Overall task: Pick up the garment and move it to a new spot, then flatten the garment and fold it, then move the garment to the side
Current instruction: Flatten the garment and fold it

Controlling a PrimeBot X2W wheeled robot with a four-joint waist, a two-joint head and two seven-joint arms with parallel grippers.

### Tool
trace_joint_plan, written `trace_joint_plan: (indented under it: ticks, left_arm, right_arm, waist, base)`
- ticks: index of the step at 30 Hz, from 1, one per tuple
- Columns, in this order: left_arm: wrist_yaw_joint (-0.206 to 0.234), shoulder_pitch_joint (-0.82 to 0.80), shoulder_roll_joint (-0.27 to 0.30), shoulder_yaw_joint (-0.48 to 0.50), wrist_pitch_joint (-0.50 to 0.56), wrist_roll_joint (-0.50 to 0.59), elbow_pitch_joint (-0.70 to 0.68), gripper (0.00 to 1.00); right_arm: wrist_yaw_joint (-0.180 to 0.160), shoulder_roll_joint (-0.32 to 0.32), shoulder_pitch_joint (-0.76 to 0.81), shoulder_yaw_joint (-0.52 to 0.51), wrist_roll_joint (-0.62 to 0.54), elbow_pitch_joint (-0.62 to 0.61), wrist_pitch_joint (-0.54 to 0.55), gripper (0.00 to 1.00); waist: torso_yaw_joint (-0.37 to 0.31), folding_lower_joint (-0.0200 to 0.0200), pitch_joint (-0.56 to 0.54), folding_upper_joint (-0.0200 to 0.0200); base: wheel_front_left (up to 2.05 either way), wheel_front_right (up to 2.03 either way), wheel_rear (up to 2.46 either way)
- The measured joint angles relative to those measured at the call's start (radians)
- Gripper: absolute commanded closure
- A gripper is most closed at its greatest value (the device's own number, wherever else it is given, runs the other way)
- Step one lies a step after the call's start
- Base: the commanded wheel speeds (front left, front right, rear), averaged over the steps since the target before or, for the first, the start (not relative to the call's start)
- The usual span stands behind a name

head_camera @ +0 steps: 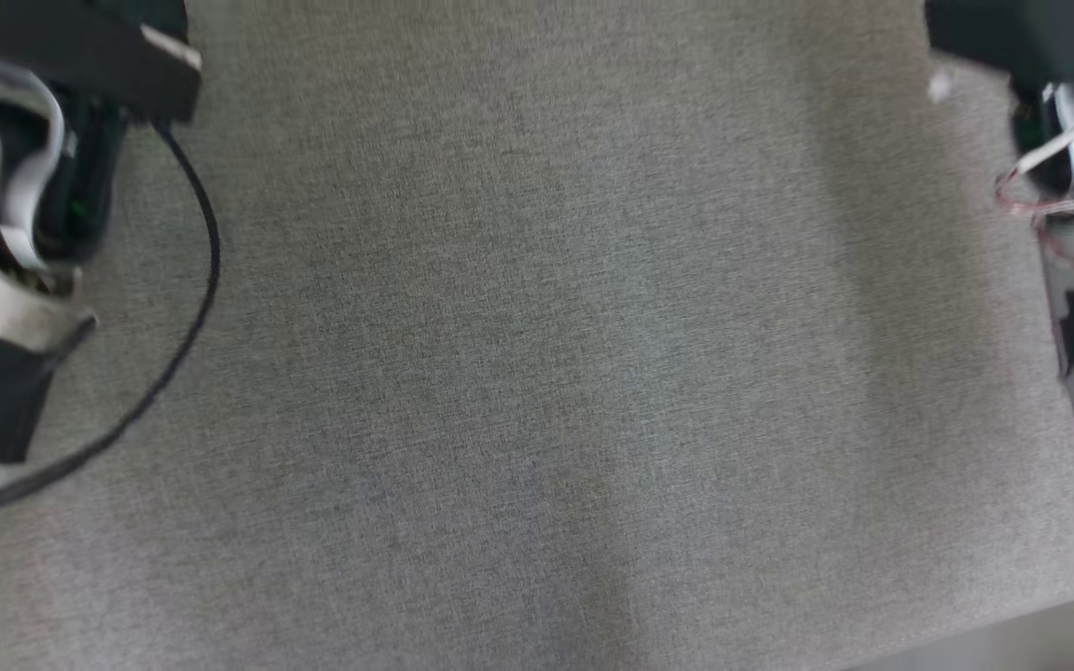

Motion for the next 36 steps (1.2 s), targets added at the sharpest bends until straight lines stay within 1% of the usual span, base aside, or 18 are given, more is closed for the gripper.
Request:
trace_joint_plan:
  ticks: [2,5,9,13,16,20,23,24,27,30,36]
  left_arm:
    - [0.000,0.033,0.005,-0.011,0.011,-0.007,-0.002,1.00]
    - [-0.002,0.108,0.015,-0.038,0.028,-0.014,-0.003,1.00]
    - [-0.006,0.203,0.020,-0.067,0.038,-0.039,0.004,1.00]
    - [-0.008,0.307,-0.009,-0.119,0.051,-0.056,0.038,1.00]
    - [-0.008,0.369,-0.020,-0.159,0.052,-0.043,0.064,1.00]
    - [-0.003,0.460,-0.044,-0.189,0.040,-0.053,0.098,1.00]
    - [0.008,0.523,-0.062,-0.195,0.029,-0.069,0.115,1.00]
    - [0.008,0.523,-0.062,-0.195,0.029,-0.069,0.115,1.00]
    - [0.006,0.591,-0.082,-0.195,0.005,-0.112,0.114,1.00]
    - [-0.001,0.656,-0.093,-0.213,-0.001,-0.129,0.109,1.00]
    - [-0.005,0.759,-0.105,-0.251,-0.015,-0.139,0.097,1.00]
  right_arm:
    - [0.000,-0.012,0.029,0.023,0.025,0.018,0.013,1.00]
    - [0.000,-0.034,0.071,0.075,0.029,0.040,0.053,1.00]
    - [0.000,-0.044,0.136,0.100,0.054,0.054,0.100,1.00]
    - [0.000,-0.055,0.237,0.117,0.103,0.067,0.173,1.00]
    - [0.000,-0.066,0.314,0.125,0.150,0.068,0.240,1.00]
    - [0.000,-0.087,0.413,0.145,0.220,0.042,0.317,1.00]
    - [0.000,-0.111,0.477,0.125,0.261,0.016,0.360,1.00]
    - [0.000,-0.111,0.477,0.125,0.261,0.016,0.360,1.00]
    - [0.000,-0.117,0.552,0.092,0.319,-0.007,0.403,1.00]
    - [0.000,-0.140,0.622,0.057,0.346,-0.031,0.451,1.00]
    - [0.000,-0.152,0.784,0.005,0.378,-0.137,0.576,1.00]
  waist:
    - [0.002,0.0000,-0.018,0.0000]
    - [0.005,0.0000,-0.050,0.0000]
    - [0.008,0.0000,-0.101,-0.0001]
    - [0.012,-0.0001,-0.156,-0.0002]
    - [0.017,-0.0002,-0.201,-0.0002]
    - [0.022,-0.0003,-0.261,-0.0002]
    - [0.026,-0.0003,-0.305,-0.0003]
    - [0.026,-0.0003,-0.305,-0.0003]
    - [0.032,-0.0003,-0.348,-0.0003]
    - [0.038,-0.0002,-0.390,-0.0003]
    - [0.054,0.0000,-0.468,-0.0002]
  base:
    - [0.00,0.00,0.00]
    - [0.00,0.00,0.00]
    - [0.00,0.00,0.00]
    - [0.00,0.00,0.00]
    - [0.00,0.00,0.00]
    - [0.00,0.00,0.00]
    - [0.00,0.00,0.00]
    - [0.00,0.00,0.00]
    - [0.00,0.00,0.00]
    - [0.00,0.00,0.00]
    - [0.00,0.00,0.00]
